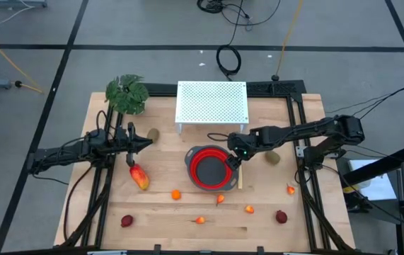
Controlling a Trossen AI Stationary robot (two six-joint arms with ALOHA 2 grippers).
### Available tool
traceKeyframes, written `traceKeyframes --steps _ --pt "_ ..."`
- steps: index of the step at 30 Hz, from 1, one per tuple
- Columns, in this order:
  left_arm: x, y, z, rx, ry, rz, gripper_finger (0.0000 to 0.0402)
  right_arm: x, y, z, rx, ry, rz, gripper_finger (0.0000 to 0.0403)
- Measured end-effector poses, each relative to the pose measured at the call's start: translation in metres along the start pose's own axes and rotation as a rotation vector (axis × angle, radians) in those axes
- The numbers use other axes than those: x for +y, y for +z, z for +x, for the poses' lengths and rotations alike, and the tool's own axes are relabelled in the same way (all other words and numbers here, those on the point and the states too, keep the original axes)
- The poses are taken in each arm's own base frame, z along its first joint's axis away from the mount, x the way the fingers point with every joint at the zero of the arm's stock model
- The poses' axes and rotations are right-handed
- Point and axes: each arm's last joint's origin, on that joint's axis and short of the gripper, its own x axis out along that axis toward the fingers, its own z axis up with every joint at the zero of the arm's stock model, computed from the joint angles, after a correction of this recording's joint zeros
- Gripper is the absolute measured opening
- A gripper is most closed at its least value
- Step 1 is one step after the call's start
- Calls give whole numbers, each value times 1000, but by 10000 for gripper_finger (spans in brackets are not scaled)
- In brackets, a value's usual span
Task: Pick & Place Fruit
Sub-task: Put the red strainer bowl on the shelf
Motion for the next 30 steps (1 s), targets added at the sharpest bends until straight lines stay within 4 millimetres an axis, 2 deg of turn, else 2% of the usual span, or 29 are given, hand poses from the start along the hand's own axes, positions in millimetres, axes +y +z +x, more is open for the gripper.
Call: traceKeyframes --steps 9,22,26,30 --pt "0 0 0 0 0 -14 24 4 3 0 -37 42 1 235" --pt "0 1 0 -12 -3 -70 24 5 4 15 0 41 4 184" --pt "-1 4 0 -40 -9 -69 24 4 3 20 15 26 6 153" --pt "-1 8 0 -80 -16 -67 24 4 3 20 16 25 6 105"
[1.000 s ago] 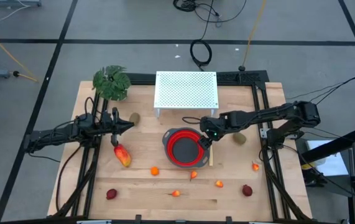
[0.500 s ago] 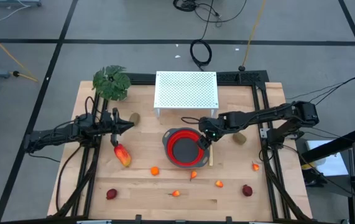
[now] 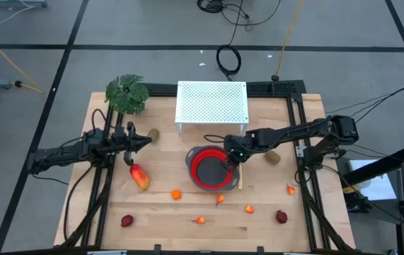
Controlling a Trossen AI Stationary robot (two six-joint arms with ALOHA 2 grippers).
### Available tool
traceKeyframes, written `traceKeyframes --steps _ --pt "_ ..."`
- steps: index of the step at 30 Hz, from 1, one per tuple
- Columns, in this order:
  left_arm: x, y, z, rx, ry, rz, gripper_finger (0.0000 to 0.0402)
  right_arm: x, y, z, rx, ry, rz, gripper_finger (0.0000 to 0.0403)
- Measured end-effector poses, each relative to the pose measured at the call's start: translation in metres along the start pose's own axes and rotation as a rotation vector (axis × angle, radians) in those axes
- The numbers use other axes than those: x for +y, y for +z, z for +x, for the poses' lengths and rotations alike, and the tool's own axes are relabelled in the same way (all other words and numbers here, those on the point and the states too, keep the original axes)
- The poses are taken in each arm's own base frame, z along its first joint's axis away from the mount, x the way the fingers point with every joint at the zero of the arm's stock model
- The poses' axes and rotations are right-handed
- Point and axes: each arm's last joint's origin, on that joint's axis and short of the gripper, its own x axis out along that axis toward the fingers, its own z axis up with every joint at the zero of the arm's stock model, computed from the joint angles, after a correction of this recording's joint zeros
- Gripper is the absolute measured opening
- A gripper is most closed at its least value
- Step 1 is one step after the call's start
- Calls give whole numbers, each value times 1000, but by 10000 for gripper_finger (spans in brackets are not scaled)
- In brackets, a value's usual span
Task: Pick & Place Fruit
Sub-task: Put the red strainer bowl on the shelf
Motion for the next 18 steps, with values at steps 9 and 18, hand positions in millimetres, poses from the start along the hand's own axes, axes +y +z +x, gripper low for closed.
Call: traceKeyframes --steps 9,18 --pt "0 2 0 -18 -4 1 24 1 1 -1 -10 3 2 16" --pt "-1 4 0 -43 -10 -1 24 4 3 -9 -31 26 -6 13"
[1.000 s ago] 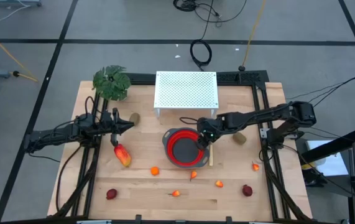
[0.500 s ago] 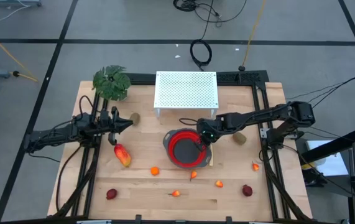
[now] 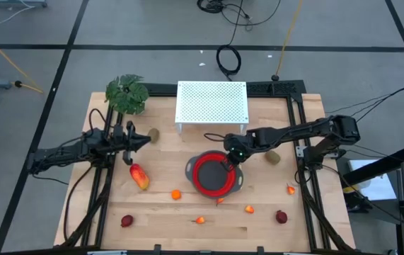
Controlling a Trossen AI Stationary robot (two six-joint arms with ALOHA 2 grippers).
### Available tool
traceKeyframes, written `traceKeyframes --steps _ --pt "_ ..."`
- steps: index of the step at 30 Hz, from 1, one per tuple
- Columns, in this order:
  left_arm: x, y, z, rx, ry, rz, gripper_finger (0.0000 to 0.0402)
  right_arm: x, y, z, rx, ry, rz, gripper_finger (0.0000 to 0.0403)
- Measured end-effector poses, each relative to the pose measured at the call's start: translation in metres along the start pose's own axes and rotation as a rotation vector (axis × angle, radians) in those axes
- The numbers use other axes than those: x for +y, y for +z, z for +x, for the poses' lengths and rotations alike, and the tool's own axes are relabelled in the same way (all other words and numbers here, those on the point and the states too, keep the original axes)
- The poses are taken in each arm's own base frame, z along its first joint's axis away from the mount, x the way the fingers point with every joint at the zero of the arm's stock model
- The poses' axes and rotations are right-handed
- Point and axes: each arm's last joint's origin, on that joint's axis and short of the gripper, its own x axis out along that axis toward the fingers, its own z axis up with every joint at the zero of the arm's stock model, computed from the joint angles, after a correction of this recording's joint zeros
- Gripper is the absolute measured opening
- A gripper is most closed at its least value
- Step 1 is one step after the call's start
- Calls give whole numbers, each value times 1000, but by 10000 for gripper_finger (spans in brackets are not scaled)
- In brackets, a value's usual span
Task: Pick & Place Fruit
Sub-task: Put the red strainer bowl on the shelf
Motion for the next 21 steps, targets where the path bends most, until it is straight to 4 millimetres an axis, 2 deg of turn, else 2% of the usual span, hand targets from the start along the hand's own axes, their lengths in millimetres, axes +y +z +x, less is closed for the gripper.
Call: traceKeyframes --steps 14,21 --pt "-5 21 -3 -223 -53 8 24 32 22 -36 -128 123 -104 11" --pt "-4 23 -2 -244 -22 -116 24 49 30 -55 -177 183 -174 11"
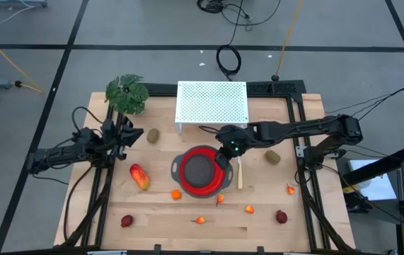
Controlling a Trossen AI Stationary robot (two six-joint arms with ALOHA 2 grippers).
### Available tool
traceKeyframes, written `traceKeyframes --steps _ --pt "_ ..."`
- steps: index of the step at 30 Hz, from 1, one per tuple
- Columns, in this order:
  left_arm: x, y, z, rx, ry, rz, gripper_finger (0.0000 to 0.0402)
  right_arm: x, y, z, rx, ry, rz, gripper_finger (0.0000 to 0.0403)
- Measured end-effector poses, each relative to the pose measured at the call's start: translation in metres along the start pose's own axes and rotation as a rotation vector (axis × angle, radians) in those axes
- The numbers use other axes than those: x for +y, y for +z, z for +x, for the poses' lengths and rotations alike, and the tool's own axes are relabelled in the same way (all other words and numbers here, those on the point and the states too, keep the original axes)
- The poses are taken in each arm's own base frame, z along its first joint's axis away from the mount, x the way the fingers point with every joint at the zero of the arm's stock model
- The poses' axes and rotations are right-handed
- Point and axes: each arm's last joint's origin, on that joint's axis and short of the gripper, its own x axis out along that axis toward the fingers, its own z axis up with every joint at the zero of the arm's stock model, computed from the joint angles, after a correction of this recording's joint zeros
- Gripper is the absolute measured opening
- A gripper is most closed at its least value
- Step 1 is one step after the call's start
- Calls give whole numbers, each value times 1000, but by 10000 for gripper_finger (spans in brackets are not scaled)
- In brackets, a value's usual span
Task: Pick & Place Fruit
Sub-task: Put the red strainer bowl on the shelf
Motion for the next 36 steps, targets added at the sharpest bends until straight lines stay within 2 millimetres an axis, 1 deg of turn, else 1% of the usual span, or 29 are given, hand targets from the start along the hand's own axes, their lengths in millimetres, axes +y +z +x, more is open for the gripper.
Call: traceKeyframes --steps 3,8,14,19,24,31,36 --pt "0 0 1 -4 10 -39 24 5 6 -8 -5 3 -34 11" --pt "1 0 7 19 36 -68 24 10 10 -19 32 -24 -104 11" --pt "-3 12 25 78 67 -56 24 15 15 -33 62 -42 -167 11" --pt "-8 24 51 165 76 -14 24 15 14 -39 104 -68 -168 11" --pt "-12 28 83 311 83 7 24 11 9 -46 188 -123 -158 11" --pt "-25 24 131 517 60 75 24 7 3 -48 251 -167 -152 11" --pt "-35 20 165 644 69 122 24 7 3 -49 252 -181 -163 11"
